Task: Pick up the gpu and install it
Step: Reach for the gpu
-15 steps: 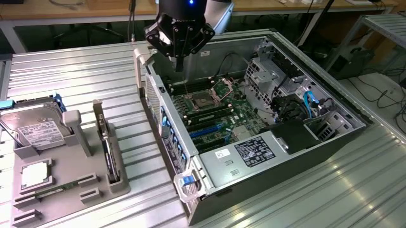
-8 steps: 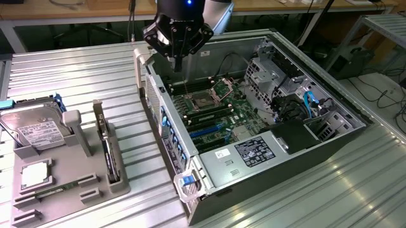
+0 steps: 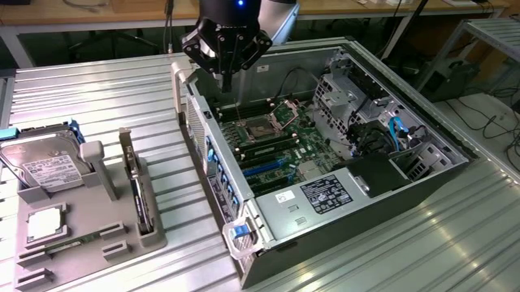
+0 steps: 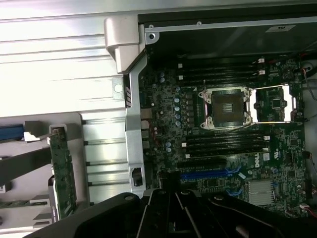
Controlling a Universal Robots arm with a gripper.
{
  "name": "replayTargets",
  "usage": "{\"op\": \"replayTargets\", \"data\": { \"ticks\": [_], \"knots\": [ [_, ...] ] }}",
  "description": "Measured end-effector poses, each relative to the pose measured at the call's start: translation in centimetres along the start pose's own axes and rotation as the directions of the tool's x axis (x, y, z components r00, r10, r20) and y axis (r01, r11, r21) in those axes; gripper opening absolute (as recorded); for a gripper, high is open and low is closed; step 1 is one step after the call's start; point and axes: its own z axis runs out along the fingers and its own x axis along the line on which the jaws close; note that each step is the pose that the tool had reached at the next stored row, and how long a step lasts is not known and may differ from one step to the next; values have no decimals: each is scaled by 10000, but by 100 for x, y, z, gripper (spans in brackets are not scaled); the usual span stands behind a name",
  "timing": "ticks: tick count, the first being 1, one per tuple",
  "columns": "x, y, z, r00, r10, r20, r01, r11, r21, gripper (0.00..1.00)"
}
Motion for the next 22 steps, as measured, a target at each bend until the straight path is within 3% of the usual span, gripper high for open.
{"op": "replayTargets", "data": {
  "ticks": [22],
  "knots": [
    [62, -10, -1, 10000, 0, 1, 0, 10000, 0, 11]
  ]
}}
